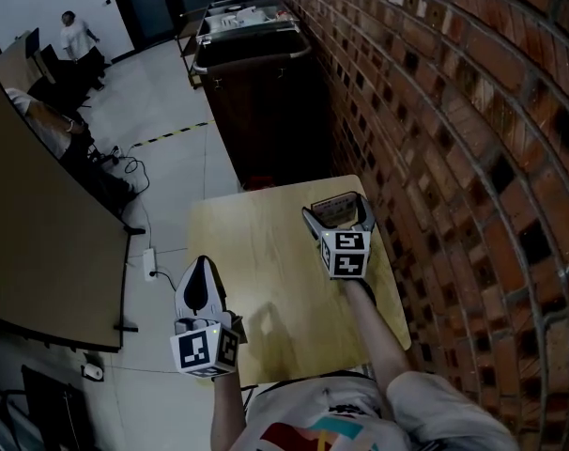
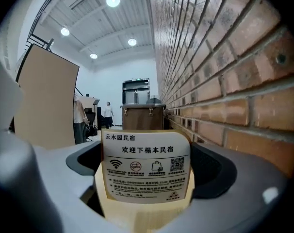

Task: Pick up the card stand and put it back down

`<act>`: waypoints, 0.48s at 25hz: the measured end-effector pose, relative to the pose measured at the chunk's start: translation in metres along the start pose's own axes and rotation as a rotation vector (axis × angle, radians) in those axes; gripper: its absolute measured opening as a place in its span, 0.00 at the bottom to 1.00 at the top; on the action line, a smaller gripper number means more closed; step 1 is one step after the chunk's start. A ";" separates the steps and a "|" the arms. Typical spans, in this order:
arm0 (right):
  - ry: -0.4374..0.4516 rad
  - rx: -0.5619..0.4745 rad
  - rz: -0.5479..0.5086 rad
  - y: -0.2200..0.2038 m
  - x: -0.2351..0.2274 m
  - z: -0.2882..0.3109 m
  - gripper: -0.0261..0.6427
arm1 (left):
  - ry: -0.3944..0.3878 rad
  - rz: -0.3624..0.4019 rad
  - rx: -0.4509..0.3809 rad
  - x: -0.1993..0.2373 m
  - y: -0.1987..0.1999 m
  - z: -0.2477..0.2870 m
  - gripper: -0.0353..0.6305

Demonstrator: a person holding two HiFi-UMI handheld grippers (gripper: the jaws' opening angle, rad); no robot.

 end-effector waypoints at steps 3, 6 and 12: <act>-0.006 0.074 -0.015 -0.027 -0.001 0.022 0.87 | 0.015 0.012 0.010 0.005 -0.002 0.005 0.06; -0.019 0.133 0.007 -0.050 -0.002 0.040 0.87 | 0.032 0.011 0.024 0.012 -0.005 0.011 0.06; -0.055 0.196 0.076 -0.070 -0.005 0.073 0.87 | 0.051 0.011 0.058 0.023 -0.012 0.023 0.06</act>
Point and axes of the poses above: the fingertips, and each gripper's own axes: z forward along the fingers, x to its left, y out of its top, the point moved 8 cm from there along -z, backward along the fingers, and after that the axes turned 1 degree about y, right-handed, at the moved point
